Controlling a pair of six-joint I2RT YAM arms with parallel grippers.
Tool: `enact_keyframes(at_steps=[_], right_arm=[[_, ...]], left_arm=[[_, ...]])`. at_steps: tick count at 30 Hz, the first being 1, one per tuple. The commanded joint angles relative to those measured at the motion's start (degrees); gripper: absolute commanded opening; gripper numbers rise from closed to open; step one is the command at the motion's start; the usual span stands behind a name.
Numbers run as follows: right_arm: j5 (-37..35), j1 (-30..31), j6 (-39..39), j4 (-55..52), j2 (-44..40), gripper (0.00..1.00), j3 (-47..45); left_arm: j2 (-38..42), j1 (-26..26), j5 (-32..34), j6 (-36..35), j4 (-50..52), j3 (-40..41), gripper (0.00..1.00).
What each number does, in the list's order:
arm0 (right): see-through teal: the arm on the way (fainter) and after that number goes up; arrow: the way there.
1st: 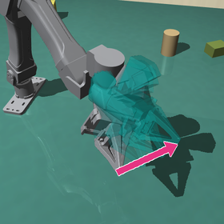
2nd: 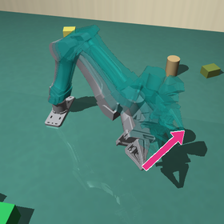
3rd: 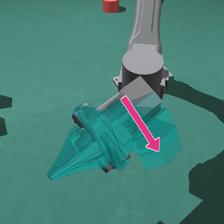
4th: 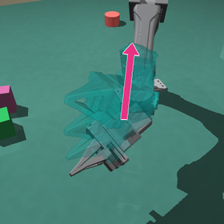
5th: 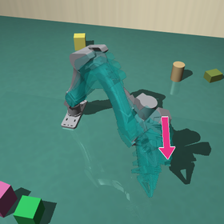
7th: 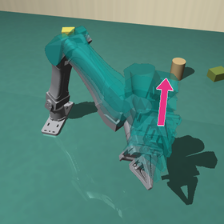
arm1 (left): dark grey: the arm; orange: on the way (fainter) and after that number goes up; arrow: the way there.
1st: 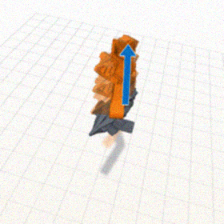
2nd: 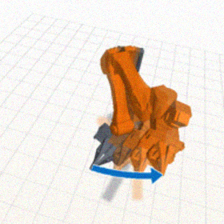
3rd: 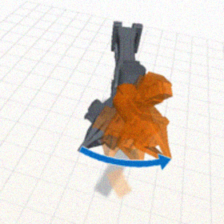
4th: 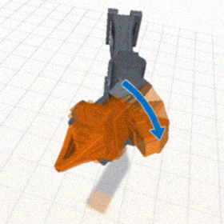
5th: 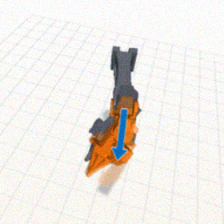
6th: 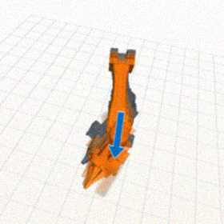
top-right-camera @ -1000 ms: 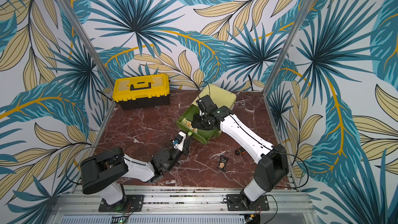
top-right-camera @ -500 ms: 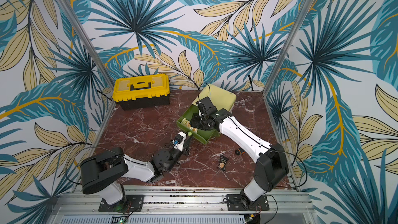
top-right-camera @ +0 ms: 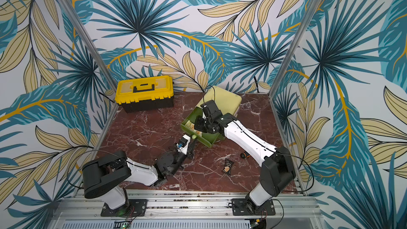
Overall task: Take the cookies out of the drawer
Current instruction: Pick up the cookie from the drawer.
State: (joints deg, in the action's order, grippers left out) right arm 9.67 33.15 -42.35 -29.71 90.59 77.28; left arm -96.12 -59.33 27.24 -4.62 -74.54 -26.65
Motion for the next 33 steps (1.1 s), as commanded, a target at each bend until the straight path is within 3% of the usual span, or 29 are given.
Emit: enact_keyframes(at_steps=[1,5,16,26,33], right_arm=[[-0.2,0.3,-0.1,1.8,-2.3,0.05,-1.8],[-1.1,0.3,0.0,2.7,-3.7,0.00,-2.4],[-6.1,0.1,1.6,1.1,-9.6,0.00,-2.4],[-12.4,-0.8,4.1,-12.5,-22.1,0.00,-4.2],[-16.6,-1.8,0.9,-21.3,-33.2,0.00,-8.8]], left_arm=[[0.3,-0.1,1.0,-1.2,-0.4,-1.3,0.06],[0.4,-0.1,0.9,-1.2,-0.4,-1.3,0.06],[0.2,0.0,1.2,-1.3,-0.7,-1.4,0.06],[0.2,0.0,1.1,-1.2,-0.9,-1.6,0.06],[0.0,0.0,1.3,-1.3,-0.5,-1.7,0.06]])
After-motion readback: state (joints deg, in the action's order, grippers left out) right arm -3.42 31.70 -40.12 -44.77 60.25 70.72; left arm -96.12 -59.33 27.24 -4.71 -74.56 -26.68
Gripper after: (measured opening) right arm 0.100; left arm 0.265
